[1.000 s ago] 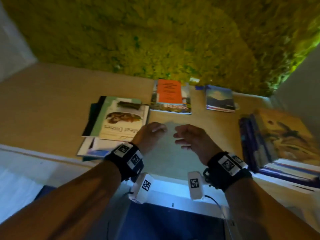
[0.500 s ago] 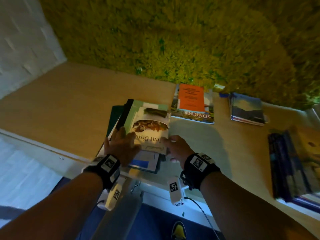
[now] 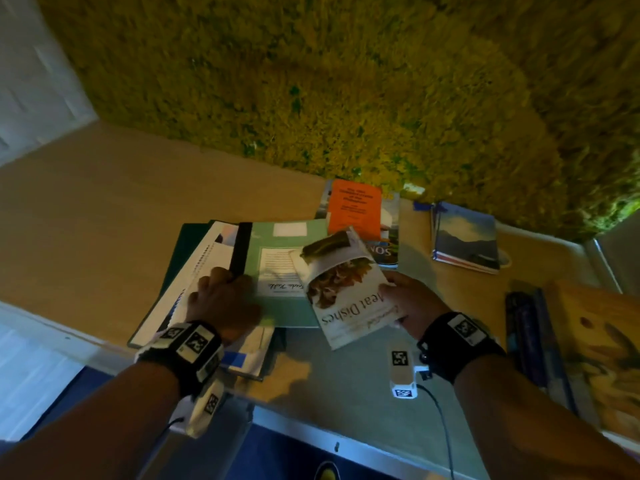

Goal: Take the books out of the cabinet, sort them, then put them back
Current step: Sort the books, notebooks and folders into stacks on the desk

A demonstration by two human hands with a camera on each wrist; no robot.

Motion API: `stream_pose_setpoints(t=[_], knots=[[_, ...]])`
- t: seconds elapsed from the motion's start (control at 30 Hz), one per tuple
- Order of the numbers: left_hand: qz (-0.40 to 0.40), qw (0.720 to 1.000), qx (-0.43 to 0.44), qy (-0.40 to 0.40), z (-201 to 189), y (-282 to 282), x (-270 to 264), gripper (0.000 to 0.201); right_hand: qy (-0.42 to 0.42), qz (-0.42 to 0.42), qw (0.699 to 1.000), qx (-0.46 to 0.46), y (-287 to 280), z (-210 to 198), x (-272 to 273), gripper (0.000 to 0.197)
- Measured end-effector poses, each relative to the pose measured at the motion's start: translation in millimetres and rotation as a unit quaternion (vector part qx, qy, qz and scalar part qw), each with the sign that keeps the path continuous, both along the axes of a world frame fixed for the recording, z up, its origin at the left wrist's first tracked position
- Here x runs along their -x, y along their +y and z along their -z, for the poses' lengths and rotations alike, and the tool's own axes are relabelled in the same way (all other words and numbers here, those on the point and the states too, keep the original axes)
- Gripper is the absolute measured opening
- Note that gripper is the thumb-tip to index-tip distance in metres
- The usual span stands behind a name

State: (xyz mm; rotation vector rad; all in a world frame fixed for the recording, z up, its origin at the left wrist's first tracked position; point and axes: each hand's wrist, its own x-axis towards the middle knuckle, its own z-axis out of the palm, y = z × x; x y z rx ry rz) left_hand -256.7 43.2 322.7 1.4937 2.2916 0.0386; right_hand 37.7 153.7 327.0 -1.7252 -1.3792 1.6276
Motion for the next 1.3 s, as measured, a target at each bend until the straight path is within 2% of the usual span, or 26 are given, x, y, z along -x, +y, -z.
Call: stream_pose_setpoints(t=[0.07,0.2,0.3,0.37,0.43,0.5,0.57,0.67,0.73,0.77,0.83,0.87,0.97,1.03,1.1,1.17,1.23,1.3], knots=[[-0.004,1.000,-0.029,-0.010,-2.0,11.5,-4.2,0.050,-0.011,-0.029,0.999,-0.022,15.4,-15.0,-22.0,0.029],[0.040,0.971,-0.201,-0.126,-10.6,42.7,-35.0,0.062,-0.078,-0.146,0.985,-0.058,57.5,-47.8,-46.9,0.024],[0.052,0.949,-0.228,-0.210,-21.9,68.3,-61.0,0.069,-0.129,-0.212,0.960,-0.133,80.7,-73.7,-57.0,0.014],[0.104,0.962,-0.179,-0.181,-24.2,76.9,-66.5,0.082,-0.166,-0.265,0.935,-0.168,88.6,-88.5,-63.4,0.011],[0.191,0.978,-0.036,-0.081,-21.9,73.4,-63.9,0.101,-0.175,-0.312,0.920,-0.162,92.0,-96.6,-66.9,0.012],[0.255,0.961,0.101,0.029,-11.0,59.3,-59.3,0.119,-0.170,-0.334,0.920,-0.117,92.4,-95.2,-69.3,0.010],[0.297,0.938,0.154,0.092,4.3,40.8,-58.9,0.127,-0.181,-0.347,0.918,-0.069,90.7,-84.3,-70.7,0.009],[0.330,0.920,0.149,0.147,19.8,26.9,-63.0,0.122,-0.238,-0.382,0.892,-0.047,77.8,-58.4,-64.3,0.009],[0.328,0.923,0.129,0.152,20.0,30.3,-64.5,0.115,-0.286,-0.375,0.879,-0.063,72.9,-38.9,-59.2,0.009],[0.316,0.934,0.113,0.125,16.3,34.7,-64.5,0.106,-0.316,-0.363,0.873,-0.080,72.8,-30.5,-57.5,0.008],[0.292,0.954,0.065,0.023,-1.4,47.1,-62.7,0.077,-0.374,-0.310,0.864,-0.133,74.3,-16.5,-54.6,0.037],[0.296,0.955,0.033,-0.009,-15.0,54.1,-61.7,0.066,-0.379,-0.270,0.870,-0.164,73.5,-14.8,-52.0,0.044],[0.282,0.953,-0.088,-0.067,-66.9,73.6,-58.8,0.062,-0.261,-0.200,0.906,-0.268,62.9,-22.7,-38.6,0.060],[0.273,0.940,-0.172,-0.111,-103.9,85.6,-53.9,0.054,-0.200,-0.198,0.895,-0.347,56.1,-34.1,-27.2,0.080],[0.284,0.928,-0.179,-0.161,-139.7,99.1,-53.3,0.032,-0.128,-0.214,0.897,-0.364,52.0,-46.7,-18.6,0.091],[0.283,0.915,-0.193,-0.211,-168.8,115.6,-58.3,0.023,-0.029,-0.216,0.923,-0.318,49.4,-57.8,-16.1,0.079],[0.260,0.904,-0.250,-0.230,-183.4,131.9,-66.0,0.028,0.046,-0.180,0.939,-0.289,44.4,-62.6,-16.3,0.050],[0.244,0.896,-0.329,-0.170,-180.1,144.0,-73.7,0.043,0.130,-0.124,0.952,-0.249,39.4,-54.2,-19.6,0.038]])
